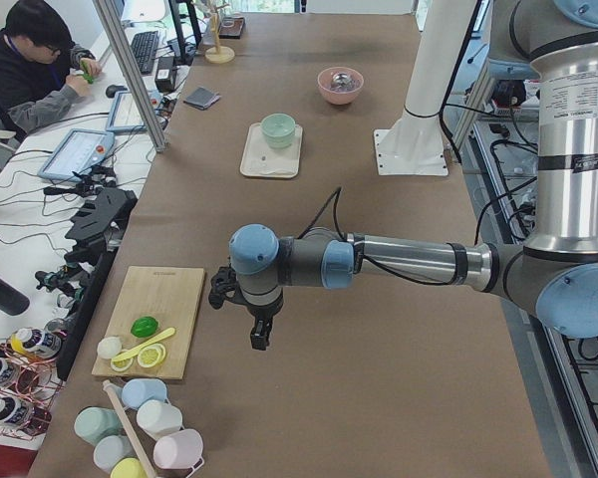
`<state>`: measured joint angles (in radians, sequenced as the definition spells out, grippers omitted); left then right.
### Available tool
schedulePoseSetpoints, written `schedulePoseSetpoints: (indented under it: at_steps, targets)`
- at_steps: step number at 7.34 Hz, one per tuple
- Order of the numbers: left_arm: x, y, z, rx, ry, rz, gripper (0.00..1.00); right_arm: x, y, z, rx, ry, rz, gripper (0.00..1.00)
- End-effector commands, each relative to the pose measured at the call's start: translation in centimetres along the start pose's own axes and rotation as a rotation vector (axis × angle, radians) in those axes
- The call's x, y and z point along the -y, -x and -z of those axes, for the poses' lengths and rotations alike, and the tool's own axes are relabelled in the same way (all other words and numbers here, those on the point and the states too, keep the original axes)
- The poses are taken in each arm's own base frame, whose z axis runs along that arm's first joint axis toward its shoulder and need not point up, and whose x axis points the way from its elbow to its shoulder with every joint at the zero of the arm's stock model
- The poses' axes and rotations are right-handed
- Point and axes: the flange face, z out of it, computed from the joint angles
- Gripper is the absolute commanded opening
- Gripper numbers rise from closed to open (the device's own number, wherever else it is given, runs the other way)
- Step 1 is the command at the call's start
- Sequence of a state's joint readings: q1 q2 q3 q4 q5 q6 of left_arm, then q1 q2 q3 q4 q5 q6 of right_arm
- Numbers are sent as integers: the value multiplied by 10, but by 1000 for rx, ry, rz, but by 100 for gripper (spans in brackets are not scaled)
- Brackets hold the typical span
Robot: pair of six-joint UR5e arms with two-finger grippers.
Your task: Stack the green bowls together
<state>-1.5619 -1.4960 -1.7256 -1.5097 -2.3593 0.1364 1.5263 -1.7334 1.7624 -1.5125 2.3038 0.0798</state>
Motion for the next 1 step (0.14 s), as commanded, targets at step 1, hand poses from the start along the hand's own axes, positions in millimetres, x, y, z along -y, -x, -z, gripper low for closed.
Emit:
schedulePoseSetpoints:
  at_steps: [1]
  targets:
    - [0,0,1,0,-3,-1,98,0,0,0,0,0,0,100]
